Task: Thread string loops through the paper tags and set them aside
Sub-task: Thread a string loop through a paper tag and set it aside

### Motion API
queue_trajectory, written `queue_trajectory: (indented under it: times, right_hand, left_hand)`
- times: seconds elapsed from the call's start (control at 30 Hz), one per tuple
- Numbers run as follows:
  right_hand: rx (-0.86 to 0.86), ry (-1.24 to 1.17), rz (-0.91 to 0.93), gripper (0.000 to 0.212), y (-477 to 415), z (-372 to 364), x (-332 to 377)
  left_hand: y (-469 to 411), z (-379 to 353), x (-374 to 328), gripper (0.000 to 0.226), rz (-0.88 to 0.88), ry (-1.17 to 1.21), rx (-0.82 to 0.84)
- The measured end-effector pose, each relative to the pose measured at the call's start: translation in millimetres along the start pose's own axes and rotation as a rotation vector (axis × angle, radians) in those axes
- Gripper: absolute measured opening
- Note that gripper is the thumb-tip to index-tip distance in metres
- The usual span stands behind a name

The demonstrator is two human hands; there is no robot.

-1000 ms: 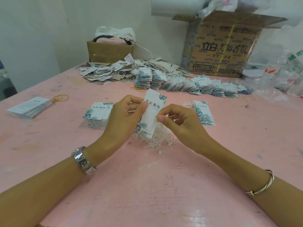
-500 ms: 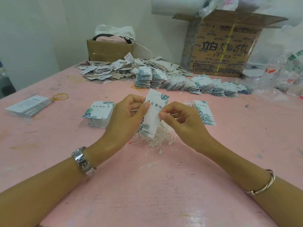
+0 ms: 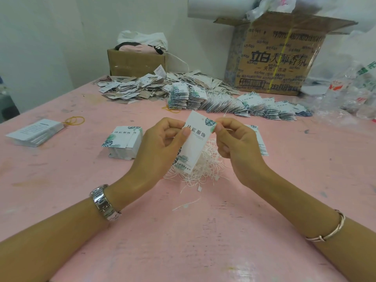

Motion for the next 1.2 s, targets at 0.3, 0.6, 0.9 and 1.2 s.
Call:
queue_trajectory:
  times: [0.3, 0.6, 0.9, 1.2]
  right_hand:
    - [0.082, -0.17, -0.184, 0.023, 1.9, -10.1, -13.6]
    - [0.111, -0.271, -0.239, 0.025, 1.9, -12.5, -15.7]
    - [0.13, -0.188, -0.219, 0.024, 3.7, -13.2, -16.9]
    - [0.227, -0.107, -0.185, 0.009, 8.6, -21.0, -12.6]
  left_hand:
    - [7.4, -13.7, -3.8, 0.004, -0.005, -0.009, 0.104]
    - [8.8, -13.5, -6.6, 0.003, 0.0, -0.006, 0.107]
    - [13.2, -7.9, -8.7, 0.029, -0.014, -0.029, 0.057]
    - [24.0, -9.2, -35.9, 0.011, -0.294, -0.242, -0.035]
Point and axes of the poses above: each hand's wrist, its own y-axis away from the middle knuckle, its own z-axis out of the back of the hand, x = y × z, the point moved 9 cm from there along -y, towards the middle knuckle, and after that the axes turned 11 degrees about z, right-handed, at the moved point
